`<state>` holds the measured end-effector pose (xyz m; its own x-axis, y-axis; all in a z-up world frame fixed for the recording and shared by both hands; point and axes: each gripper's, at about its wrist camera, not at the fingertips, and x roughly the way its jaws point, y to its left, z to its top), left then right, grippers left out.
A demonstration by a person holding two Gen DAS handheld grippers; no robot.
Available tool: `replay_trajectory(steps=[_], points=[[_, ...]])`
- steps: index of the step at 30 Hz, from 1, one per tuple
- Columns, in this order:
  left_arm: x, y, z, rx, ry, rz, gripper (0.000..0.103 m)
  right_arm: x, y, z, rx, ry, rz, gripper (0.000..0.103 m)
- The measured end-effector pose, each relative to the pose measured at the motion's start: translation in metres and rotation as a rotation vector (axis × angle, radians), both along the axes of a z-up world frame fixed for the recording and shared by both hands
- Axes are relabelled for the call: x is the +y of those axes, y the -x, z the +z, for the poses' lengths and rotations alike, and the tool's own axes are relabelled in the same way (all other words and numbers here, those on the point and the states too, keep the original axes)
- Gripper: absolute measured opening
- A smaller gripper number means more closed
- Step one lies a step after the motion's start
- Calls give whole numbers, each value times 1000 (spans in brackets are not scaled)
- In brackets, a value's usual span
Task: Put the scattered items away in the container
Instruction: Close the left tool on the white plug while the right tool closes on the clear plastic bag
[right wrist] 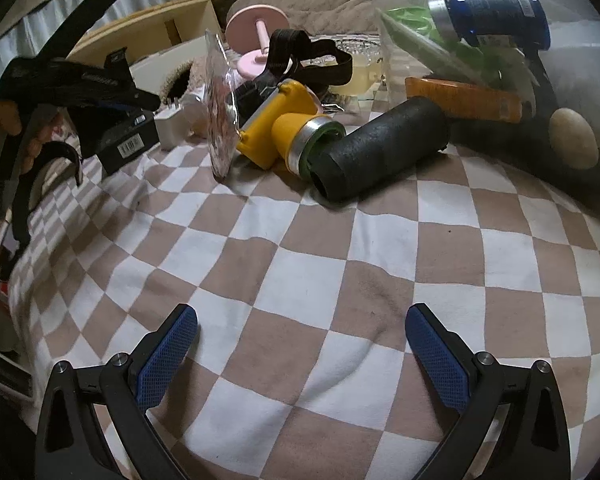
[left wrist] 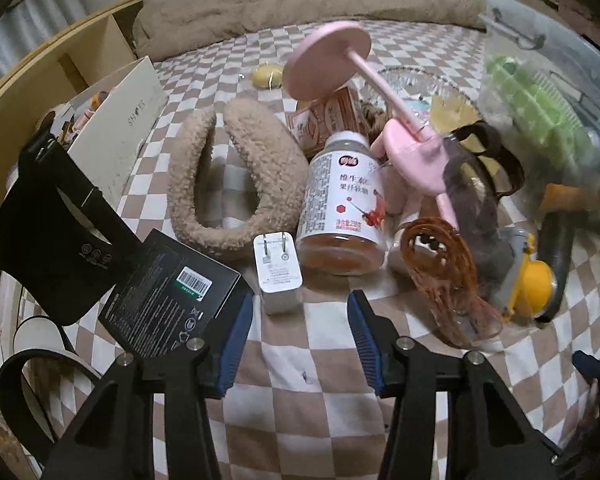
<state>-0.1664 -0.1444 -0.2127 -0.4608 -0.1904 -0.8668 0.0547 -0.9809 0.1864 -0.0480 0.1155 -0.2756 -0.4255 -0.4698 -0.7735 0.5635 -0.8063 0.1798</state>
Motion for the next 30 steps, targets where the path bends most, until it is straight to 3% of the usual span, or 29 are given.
replay_trajectory(steps=[8,11,14,16,21,24,30], points=[[-10,19,-23,-40,31,23,49,-6,-4,1,13,-45,12,103],[-16,26,-32,-69,10,42,34,-6,-4,5,7,-22,31,103],[-22,30,-41,-101,12,66,29,-4,0,12,-30,60,46,103],[-24,31,-42,-100,12,62,29,-3,5,16,-52,113,48,97],[-29,28,-43,-93,5,51,28,-9,27,30,-72,209,74,65],[-29,27,-42,-93,10,37,28,-17,43,39,-82,272,99,58],[-23,18,-42,-114,14,13,28,-38,68,55,-64,320,135,56]])
